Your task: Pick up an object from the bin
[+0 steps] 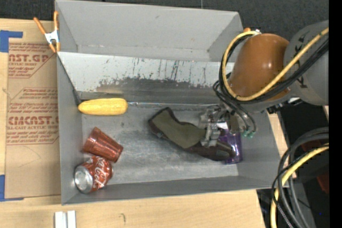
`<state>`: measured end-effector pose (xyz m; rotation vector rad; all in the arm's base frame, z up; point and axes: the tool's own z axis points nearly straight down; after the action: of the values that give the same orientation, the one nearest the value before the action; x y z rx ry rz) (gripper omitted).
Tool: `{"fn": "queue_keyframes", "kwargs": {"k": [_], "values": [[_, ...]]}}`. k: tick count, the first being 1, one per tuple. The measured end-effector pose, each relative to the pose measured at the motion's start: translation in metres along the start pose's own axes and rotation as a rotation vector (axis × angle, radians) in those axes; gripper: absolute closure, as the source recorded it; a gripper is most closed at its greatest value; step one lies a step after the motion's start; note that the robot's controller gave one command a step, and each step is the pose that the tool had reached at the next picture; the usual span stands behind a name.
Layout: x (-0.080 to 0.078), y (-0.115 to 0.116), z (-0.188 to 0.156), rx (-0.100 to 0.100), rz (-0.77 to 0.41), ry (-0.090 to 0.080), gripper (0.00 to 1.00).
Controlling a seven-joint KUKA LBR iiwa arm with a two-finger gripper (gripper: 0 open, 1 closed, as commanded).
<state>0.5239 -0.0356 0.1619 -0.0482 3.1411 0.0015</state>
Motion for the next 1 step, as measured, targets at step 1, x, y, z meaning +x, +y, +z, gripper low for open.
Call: {"fn": "queue_keyframes", "kwargs": {"k": [1], "values": [[0.0049, 0.0064, -0.0344, 0.0, -0.024, 0.004, 1.0]]}}
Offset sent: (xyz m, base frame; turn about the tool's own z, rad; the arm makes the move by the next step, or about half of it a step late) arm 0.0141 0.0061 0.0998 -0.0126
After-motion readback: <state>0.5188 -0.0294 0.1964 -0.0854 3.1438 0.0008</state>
